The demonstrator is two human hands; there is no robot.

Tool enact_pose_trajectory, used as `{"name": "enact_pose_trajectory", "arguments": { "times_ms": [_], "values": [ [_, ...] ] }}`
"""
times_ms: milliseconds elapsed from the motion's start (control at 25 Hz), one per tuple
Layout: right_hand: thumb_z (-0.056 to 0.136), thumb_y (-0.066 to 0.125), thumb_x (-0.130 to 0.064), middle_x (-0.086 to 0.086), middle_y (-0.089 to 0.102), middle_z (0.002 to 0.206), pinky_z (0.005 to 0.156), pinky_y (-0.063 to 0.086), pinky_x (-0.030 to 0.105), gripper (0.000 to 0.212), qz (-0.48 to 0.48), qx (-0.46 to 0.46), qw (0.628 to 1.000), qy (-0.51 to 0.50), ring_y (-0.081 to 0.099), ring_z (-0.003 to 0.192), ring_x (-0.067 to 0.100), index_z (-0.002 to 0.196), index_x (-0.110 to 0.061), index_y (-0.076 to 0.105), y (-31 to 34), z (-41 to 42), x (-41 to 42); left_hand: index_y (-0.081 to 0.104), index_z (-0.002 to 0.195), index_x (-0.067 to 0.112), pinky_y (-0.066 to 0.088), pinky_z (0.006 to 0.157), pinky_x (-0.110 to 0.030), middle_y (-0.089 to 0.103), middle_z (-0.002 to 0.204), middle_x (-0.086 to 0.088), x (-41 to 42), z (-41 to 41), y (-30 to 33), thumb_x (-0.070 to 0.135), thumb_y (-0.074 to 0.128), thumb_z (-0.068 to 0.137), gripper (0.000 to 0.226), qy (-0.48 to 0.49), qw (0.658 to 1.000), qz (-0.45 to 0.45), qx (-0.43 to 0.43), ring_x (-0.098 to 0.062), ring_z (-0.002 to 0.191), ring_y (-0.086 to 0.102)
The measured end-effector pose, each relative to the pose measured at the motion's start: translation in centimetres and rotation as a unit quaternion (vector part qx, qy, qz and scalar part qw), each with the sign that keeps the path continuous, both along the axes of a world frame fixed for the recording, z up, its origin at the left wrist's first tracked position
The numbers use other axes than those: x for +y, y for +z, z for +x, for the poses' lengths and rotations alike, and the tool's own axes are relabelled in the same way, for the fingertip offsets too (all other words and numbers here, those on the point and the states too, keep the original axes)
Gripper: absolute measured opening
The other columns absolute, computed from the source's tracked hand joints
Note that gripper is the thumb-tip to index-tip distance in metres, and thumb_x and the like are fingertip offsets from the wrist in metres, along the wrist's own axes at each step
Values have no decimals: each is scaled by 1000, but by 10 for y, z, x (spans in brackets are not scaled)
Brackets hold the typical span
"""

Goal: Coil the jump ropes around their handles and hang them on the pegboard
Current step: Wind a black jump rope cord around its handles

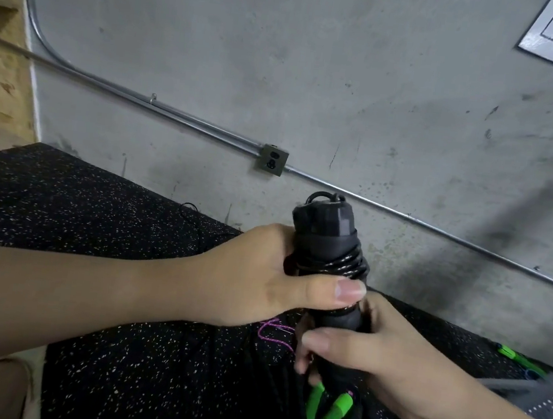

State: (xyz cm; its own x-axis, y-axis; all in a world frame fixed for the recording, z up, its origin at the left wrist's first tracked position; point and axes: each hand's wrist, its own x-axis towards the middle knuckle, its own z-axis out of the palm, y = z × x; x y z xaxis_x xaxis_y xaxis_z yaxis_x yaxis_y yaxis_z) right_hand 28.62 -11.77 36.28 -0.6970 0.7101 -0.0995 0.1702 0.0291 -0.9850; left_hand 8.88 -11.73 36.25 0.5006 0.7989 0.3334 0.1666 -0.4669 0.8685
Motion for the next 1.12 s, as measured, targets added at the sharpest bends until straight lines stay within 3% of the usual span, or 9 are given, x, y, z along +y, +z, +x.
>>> {"name": "enact_pose_trajectory", "arguments": {
  "times_ms": [40,120,160,240,440,720,920,1040,1120],
  "values": [
    [68,80,-25,21,64,68,58,52,28,20,37,4,999,-22,63,62,21,73,-8,71,-2,-1,1,69,100,25,56,90,-37,75,94,5,1,0,2,62,62,87,40,22,999,9,34,-16,92,73],
    [68,80,-23,18,59,59,51,50,28,17,83,22,993,-82,58,51,19,65,-11,68,-7,-3,2,70,101,26,56,91,-37,76,93,8,7,-3,3,96,51,66,81,105,983,10,150,-9,90,72],
    [68,80,-18,17,57,57,49,49,28,17,94,30,989,-108,56,49,19,64,-10,66,-10,-3,5,70,99,22,56,85,-36,74,85,9,9,-5,4,108,40,51,103,148,968,-5,200,-8,80,70],
    [71,77,-8,15,54,55,47,48,29,17,113,31,984,-137,54,48,20,64,-4,61,-15,-1,10,68,90,15,52,72,-33,64,67,8,12,-9,0,113,28,41,117,189,947,-13,259,-11,63,62],
    [71,76,-9,14,57,55,47,48,29,17,154,5,973,-172,52,49,24,70,-4,61,-15,6,14,37,61,19,29,54,-33,34,50,9,11,-2,-7,102,40,60,83,219,947,46,231,-11,48,32],
    [81,79,6,13,56,57,45,45,27,23,158,17,966,-203,50,50,23,70,-5,63,-13,7,20,36,60,20,22,49,-28,29,52,8,5,10,-4,79,50,81,64,212,958,94,169,-11,48,26],
    [80,77,8,5,57,57,49,42,26,24,152,18,965,-211,51,53,17,70,-13,71,-17,4,21,48,70,17,31,53,-27,39,57,10,5,15,-13,62,52,95,52,204,960,96,168,-7,52,36],
    [77,79,6,-2,59,56,49,42,22,29,145,1,966,-214,51,51,10,65,-19,70,-25,-1,25,55,72,20,38,55,-26,50,57,8,7,16,-19,71,50,91,54,219,958,72,171,-8,51,44],
    [73,85,-6,0,62,60,55,45,26,21,178,-43,957,-223,54,57,8,69,-17,68,-32,-5,28,65,78,19,49,59,-32,62,58,5,10,15,-23,84,45,83,68,227,960,51,154,-12,52,55]
  ]
}}
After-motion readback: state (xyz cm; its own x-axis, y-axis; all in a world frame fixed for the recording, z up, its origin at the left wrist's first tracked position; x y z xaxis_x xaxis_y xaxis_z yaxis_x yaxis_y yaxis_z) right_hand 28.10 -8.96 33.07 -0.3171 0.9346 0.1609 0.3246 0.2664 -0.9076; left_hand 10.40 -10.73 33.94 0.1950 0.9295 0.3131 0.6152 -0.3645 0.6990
